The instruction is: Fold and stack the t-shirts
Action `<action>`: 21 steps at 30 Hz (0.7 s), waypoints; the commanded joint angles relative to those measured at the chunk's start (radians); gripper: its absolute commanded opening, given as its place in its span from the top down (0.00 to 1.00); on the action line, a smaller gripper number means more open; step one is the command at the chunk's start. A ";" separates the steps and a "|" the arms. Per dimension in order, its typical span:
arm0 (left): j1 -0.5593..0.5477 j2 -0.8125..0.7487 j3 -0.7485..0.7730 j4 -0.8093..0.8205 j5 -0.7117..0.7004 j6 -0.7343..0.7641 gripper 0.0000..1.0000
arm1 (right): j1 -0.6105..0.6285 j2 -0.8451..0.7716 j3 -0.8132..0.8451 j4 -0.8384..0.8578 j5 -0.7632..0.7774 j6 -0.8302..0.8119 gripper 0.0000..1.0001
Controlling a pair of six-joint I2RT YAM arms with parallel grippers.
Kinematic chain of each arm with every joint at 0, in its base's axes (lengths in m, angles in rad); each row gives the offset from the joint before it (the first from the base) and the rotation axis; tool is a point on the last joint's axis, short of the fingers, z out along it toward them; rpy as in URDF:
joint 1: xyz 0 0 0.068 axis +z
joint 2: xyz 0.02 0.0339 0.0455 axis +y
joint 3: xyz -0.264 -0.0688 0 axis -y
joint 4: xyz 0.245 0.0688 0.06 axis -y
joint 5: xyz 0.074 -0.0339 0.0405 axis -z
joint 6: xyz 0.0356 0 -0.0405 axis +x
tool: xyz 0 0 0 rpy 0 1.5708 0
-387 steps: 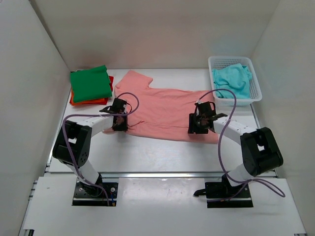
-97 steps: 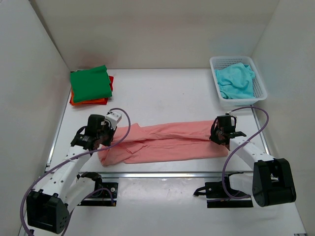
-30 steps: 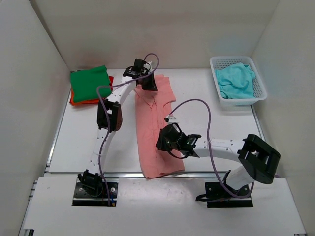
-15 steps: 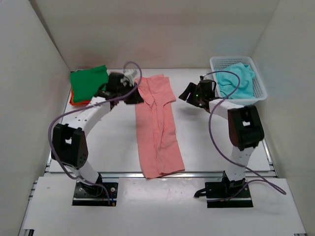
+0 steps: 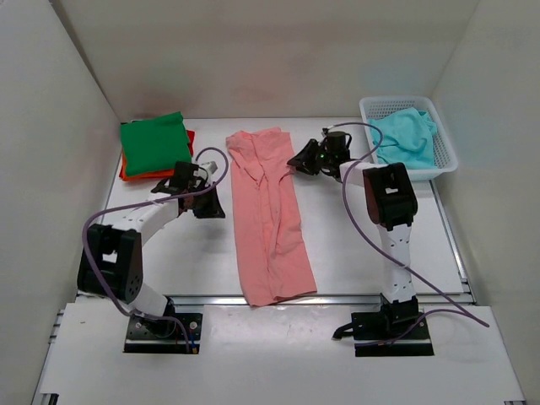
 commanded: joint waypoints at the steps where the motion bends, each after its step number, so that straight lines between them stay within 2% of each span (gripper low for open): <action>1: 0.026 -0.098 0.031 0.021 -0.014 0.028 0.92 | 0.014 0.045 0.047 -0.035 -0.036 0.027 0.75; 2: 0.034 -0.110 0.026 0.024 -0.014 0.031 0.91 | 0.018 0.042 0.053 -0.044 -0.031 0.024 0.91; 3: 0.037 -0.114 0.020 0.024 -0.011 0.031 0.91 | 0.021 0.039 0.073 -0.054 -0.013 -0.001 1.00; 8: 0.043 -0.117 0.008 0.019 -0.012 0.045 0.91 | 0.061 0.045 0.261 -0.282 0.133 -0.227 1.00; 13: 0.040 -0.107 -0.017 0.021 -0.001 0.037 0.91 | 0.119 0.063 0.451 -0.391 0.231 -0.429 1.00; 16: 0.042 -0.107 -0.031 0.026 0.006 0.034 0.90 | 0.149 0.115 0.579 -0.457 0.220 -0.518 1.00; 19: 0.048 -0.110 -0.025 0.007 -0.004 0.036 0.90 | 0.158 0.180 0.688 -0.521 0.151 -0.522 0.99; 21: 0.054 -0.114 -0.025 0.004 -0.009 0.046 0.90 | 0.172 0.197 0.699 -0.541 0.107 -0.525 1.00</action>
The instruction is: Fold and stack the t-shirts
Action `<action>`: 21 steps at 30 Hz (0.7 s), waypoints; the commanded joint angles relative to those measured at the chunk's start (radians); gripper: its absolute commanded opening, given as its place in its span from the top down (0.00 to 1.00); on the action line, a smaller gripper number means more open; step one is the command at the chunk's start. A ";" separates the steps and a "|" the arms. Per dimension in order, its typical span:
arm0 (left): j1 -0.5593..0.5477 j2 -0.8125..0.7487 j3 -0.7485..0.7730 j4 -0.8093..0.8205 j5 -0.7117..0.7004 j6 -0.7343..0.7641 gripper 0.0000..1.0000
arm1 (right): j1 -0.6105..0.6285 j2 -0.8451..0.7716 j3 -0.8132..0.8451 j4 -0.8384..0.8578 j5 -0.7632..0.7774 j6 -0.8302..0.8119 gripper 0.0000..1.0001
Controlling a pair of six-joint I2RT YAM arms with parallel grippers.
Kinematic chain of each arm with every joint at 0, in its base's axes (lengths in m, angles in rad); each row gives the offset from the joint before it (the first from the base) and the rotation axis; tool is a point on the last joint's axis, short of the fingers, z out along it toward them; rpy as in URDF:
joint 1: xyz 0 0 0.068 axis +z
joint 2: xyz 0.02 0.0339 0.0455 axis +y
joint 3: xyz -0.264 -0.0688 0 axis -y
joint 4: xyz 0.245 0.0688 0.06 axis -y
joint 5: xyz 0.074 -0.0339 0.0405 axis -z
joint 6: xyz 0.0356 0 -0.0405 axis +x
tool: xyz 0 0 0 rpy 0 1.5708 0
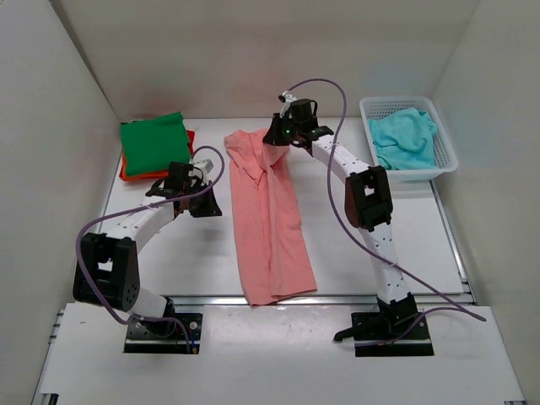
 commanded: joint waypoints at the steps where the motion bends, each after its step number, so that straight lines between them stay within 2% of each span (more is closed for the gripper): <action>1: 0.016 -0.024 -0.001 -0.011 0.002 0.016 0.90 | 0.003 0.059 0.037 -0.087 -0.051 -0.067 1.00; 5: 0.022 -0.034 -0.007 -0.003 -0.009 0.021 0.90 | 0.051 0.059 0.019 -0.118 -0.083 -0.109 1.00; 10: 0.018 -0.020 -0.021 -0.005 -0.009 0.015 0.90 | 0.118 0.080 0.022 -0.214 -0.071 -0.262 1.00; 19: 0.010 -0.009 -0.021 0.004 -0.010 0.002 0.90 | 0.168 0.097 0.023 -0.293 -0.068 -0.425 1.00; 20: 0.007 -0.004 -0.024 -0.002 -0.015 -0.001 0.90 | 0.174 0.096 0.032 -0.296 -0.058 -0.426 0.96; 21: 0.007 -0.006 -0.031 0.004 -0.015 -0.004 0.90 | 0.177 0.099 0.035 -0.305 -0.057 -0.443 0.84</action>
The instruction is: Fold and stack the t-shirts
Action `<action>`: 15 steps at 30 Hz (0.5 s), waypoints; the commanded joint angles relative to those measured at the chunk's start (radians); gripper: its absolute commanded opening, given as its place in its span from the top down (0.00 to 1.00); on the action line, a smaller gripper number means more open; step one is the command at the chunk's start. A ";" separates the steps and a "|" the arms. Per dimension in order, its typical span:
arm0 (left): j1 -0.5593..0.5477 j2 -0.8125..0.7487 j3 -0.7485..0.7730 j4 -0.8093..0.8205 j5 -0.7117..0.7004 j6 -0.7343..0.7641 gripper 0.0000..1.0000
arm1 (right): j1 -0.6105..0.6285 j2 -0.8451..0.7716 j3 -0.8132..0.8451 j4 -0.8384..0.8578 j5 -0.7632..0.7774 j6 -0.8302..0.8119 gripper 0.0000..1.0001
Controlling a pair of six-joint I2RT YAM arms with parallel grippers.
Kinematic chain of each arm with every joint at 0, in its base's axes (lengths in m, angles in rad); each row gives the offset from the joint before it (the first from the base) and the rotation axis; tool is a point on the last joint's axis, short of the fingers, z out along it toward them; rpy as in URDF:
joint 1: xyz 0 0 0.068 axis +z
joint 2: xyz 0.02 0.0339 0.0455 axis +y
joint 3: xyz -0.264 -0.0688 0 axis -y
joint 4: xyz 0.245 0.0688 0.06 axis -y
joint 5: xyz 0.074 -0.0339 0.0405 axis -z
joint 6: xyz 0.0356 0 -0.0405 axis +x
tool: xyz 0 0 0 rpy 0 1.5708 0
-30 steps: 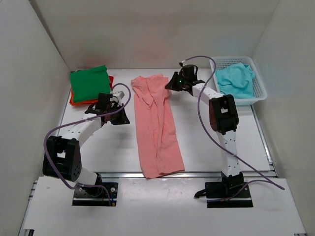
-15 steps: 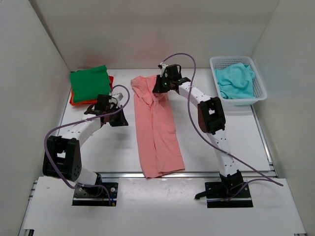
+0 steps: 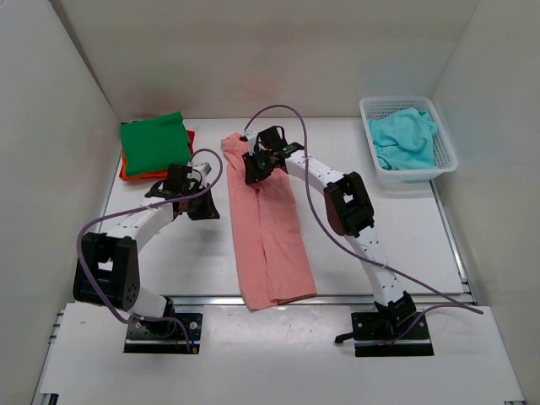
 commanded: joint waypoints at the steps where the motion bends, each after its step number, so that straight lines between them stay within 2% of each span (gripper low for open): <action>1: -0.007 -0.009 -0.006 0.014 -0.010 0.004 0.90 | 0.001 0.010 0.035 -0.046 0.014 -0.093 0.78; 3: -0.007 -0.007 -0.015 0.035 -0.011 -0.006 0.90 | 0.007 -0.010 0.036 -0.043 0.038 -0.105 0.54; 4: -0.013 0.002 -0.025 0.060 -0.004 -0.016 0.90 | 0.010 -0.034 0.031 -0.043 0.060 -0.125 0.48; 6: -0.021 0.016 -0.025 0.087 -0.024 -0.031 0.90 | 0.015 -0.089 0.005 -0.027 0.104 -0.131 0.46; 8: -0.031 0.062 -0.003 0.113 -0.053 -0.045 0.90 | 0.021 -0.169 -0.058 0.024 0.185 -0.118 0.36; 9: -0.038 0.086 0.015 0.138 -0.059 -0.066 0.90 | 0.016 -0.227 -0.120 0.047 0.195 -0.124 0.35; 10: -0.045 0.099 0.039 0.158 -0.056 -0.069 0.90 | 0.018 -0.281 -0.174 0.081 0.216 -0.118 0.30; 15: -0.076 0.264 0.200 0.228 -0.065 -0.160 0.92 | -0.022 -0.509 -0.468 0.243 0.208 -0.015 0.29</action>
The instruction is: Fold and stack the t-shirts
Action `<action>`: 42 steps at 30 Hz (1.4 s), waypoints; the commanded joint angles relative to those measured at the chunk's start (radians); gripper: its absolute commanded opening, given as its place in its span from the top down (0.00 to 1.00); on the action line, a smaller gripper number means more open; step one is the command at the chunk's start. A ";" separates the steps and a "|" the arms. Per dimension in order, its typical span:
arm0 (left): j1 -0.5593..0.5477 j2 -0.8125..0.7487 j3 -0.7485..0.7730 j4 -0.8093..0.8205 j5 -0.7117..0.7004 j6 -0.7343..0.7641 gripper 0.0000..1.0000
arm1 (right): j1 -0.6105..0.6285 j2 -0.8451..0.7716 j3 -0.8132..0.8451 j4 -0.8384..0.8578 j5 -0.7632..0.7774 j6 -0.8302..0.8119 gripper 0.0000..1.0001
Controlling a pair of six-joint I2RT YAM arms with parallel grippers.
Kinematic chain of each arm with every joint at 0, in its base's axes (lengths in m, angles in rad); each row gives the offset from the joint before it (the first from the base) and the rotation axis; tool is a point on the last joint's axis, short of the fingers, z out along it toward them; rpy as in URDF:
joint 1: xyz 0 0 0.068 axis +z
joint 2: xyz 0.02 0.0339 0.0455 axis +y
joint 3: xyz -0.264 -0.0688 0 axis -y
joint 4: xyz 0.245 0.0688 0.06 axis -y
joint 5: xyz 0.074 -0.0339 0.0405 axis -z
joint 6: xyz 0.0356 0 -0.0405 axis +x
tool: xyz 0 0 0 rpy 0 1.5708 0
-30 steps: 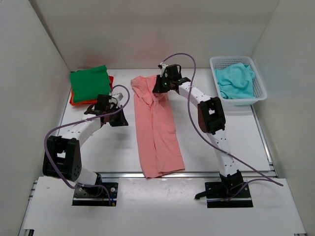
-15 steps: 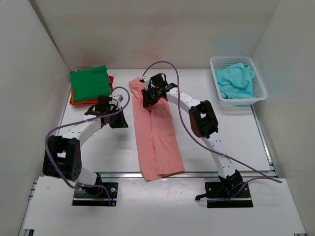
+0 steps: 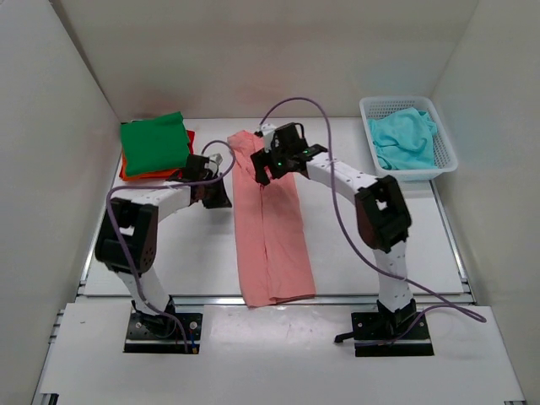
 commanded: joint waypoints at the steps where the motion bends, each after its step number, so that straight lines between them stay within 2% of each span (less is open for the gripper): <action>1: -0.030 0.061 0.144 0.116 -0.020 -0.065 0.93 | -0.043 -0.234 -0.204 0.196 0.000 0.073 0.28; 3: -0.054 0.144 0.221 0.117 -0.044 -0.079 0.95 | -0.071 -0.334 -0.339 0.295 -0.029 0.152 0.28; 5: -0.068 0.204 0.318 0.114 -0.061 -0.083 0.94 | -0.074 -0.426 -0.474 0.323 -0.026 0.180 0.31; 8: -0.065 0.317 0.453 0.077 -0.099 -0.086 0.95 | -0.072 -0.515 -0.629 0.343 0.003 0.264 0.50; 9: -0.065 0.357 0.481 0.064 -0.103 -0.083 0.95 | -0.068 -0.544 -0.662 0.366 0.009 0.281 0.69; 11: -0.067 0.434 0.592 0.004 -0.135 -0.074 0.95 | -0.071 -0.607 -0.795 0.404 0.005 0.328 0.86; 12: -0.077 0.460 0.626 -0.016 -0.144 -0.067 0.95 | -0.068 -0.630 -0.812 0.424 0.008 0.334 0.90; 15: -0.076 0.576 0.831 -0.149 -0.196 -0.050 0.95 | -0.060 -0.693 -0.929 0.460 0.034 0.360 0.90; 20: -0.077 0.806 1.150 -0.330 -0.199 -0.031 0.96 | -0.136 -0.680 -0.954 0.536 -0.007 0.380 0.77; 24: -0.080 0.934 1.424 -0.461 -0.201 -0.013 0.95 | -0.212 -0.570 -0.834 0.599 -0.077 0.403 0.54; 28: -0.067 0.979 1.535 -0.513 -0.136 -0.008 0.95 | -0.291 -0.393 -0.634 0.648 -0.122 0.450 0.45; 32: -0.064 0.858 1.428 -0.486 -0.063 0.007 0.93 | -0.338 -0.203 -0.418 0.626 -0.166 0.495 0.43; 33: -0.067 0.792 1.341 -0.434 -0.043 0.004 0.92 | -0.347 -0.146 -0.345 0.606 -0.173 0.499 0.42; 35: -0.061 0.665 1.071 -0.250 -0.020 -0.016 0.88 | -0.358 -0.034 -0.228 0.574 -0.196 0.512 0.41; 36: -0.059 0.575 1.003 -0.193 0.005 -0.036 0.87 | -0.361 -0.006 -0.169 0.563 -0.216 0.521 0.41; 38: -0.048 0.443 0.740 0.026 0.043 -0.065 0.79 | -0.361 0.084 -0.051 0.532 -0.231 0.532 0.41; 42: -0.050 0.299 0.579 0.131 0.048 -0.056 0.72 | -0.345 0.181 0.062 0.474 -0.250 0.530 0.42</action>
